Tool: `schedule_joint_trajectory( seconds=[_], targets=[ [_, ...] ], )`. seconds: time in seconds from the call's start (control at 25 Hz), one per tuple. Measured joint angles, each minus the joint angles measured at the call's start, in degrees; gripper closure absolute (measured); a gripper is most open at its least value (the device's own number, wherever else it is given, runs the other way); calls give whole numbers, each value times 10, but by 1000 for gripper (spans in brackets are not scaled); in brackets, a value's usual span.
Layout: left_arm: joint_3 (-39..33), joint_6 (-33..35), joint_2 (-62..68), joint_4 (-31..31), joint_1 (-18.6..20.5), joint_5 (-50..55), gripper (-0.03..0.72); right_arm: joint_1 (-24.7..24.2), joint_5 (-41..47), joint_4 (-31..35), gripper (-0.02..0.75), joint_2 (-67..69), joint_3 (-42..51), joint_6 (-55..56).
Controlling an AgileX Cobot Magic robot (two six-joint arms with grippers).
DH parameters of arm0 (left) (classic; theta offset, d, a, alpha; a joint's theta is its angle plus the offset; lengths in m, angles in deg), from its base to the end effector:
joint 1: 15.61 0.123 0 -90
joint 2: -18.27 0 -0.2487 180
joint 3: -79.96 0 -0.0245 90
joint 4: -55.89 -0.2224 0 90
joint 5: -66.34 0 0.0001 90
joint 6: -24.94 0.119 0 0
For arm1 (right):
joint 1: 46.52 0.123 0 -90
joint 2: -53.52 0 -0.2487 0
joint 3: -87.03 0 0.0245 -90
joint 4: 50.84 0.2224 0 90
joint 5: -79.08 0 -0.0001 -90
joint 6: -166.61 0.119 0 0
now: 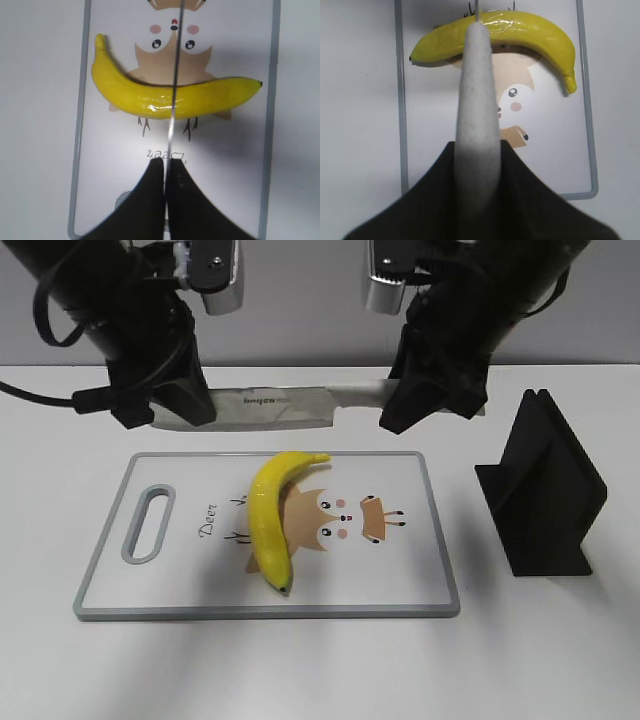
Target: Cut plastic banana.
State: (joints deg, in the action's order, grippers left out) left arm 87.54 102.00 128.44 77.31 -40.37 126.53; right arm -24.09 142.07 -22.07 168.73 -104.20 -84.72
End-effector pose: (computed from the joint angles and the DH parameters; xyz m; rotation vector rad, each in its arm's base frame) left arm 0.2973 -0.1787 0.2252 1.9804 1.8498 -0.2524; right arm 0.3110 0.1836 0.2148 -1.8010 2.0203 0.4659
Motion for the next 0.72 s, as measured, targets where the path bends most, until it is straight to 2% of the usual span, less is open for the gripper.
schedule_joint_trajectory(
  seconds=[0.24,0.72],
  targets=[
    [0,-56,35,-21,-2,-4,698,0,-16,0,562,35,-1,-6],
    [0,-67,118,-37,-5,-47,698,0,-59,-11,561,122,-1,-12]
  ],
)
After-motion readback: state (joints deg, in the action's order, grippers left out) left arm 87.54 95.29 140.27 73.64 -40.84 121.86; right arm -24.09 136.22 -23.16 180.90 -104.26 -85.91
